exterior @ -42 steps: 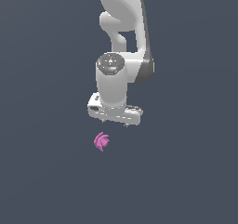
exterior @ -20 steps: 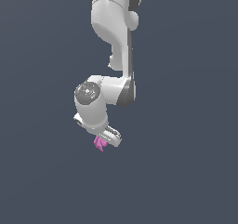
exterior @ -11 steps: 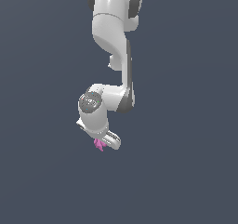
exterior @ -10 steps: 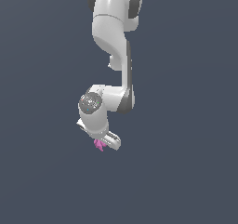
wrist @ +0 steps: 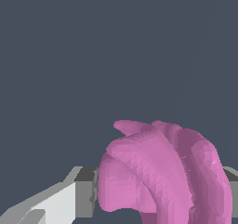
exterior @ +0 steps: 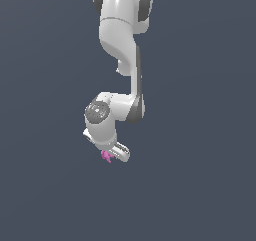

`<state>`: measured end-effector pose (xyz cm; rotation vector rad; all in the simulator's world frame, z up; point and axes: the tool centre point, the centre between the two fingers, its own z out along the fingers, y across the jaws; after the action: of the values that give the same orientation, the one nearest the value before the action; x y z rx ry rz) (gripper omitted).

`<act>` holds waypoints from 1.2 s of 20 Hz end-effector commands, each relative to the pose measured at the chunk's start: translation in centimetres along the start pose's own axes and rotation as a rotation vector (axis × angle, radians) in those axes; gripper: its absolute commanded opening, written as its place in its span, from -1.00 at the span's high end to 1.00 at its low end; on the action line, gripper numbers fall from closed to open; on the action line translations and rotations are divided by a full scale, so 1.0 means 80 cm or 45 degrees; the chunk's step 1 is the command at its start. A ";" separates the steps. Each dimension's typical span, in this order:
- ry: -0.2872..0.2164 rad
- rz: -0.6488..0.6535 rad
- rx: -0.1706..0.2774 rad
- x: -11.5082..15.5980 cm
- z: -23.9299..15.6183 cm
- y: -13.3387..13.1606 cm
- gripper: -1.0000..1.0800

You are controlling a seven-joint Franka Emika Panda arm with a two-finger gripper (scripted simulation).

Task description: Pick up the object and move it to a goal position.

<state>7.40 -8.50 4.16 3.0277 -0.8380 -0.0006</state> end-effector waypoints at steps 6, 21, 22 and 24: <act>0.000 0.000 0.000 0.000 0.000 0.000 1.00; 0.000 -0.001 0.001 -0.052 -0.063 -0.034 1.00; 0.000 -0.001 0.001 -0.059 -0.071 -0.038 1.00; 0.000 -0.001 0.001 -0.075 -0.090 -0.049 1.00</act>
<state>4.74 -3.11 10.22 3.0274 -0.8388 -0.0024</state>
